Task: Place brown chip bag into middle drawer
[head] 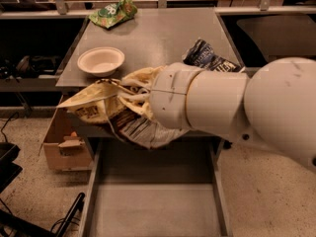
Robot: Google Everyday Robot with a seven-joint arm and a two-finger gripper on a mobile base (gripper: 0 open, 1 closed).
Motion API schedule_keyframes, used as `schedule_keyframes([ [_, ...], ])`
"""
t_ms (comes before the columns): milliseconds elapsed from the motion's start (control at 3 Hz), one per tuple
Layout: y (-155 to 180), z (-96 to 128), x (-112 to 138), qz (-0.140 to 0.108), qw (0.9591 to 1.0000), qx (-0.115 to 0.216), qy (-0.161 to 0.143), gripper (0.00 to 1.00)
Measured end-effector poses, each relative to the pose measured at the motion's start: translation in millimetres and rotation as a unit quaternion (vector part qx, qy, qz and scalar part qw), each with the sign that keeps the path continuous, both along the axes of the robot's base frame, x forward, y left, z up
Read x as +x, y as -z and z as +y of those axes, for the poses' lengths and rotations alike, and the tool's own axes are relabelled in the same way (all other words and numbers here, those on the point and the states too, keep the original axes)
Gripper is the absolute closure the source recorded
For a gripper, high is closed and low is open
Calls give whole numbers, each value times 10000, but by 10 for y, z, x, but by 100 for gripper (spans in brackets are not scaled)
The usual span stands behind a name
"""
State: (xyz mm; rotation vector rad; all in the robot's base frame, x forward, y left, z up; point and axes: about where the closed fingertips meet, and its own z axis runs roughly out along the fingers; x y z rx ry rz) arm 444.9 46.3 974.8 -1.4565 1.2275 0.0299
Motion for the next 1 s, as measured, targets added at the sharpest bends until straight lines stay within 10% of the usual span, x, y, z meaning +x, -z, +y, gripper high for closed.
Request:
schedule_keyframes([
  [333,68,65,-433,204,9997,130,-89,100],
  [1000,1464,-555,-378,1301,9883,609,509,100],
])
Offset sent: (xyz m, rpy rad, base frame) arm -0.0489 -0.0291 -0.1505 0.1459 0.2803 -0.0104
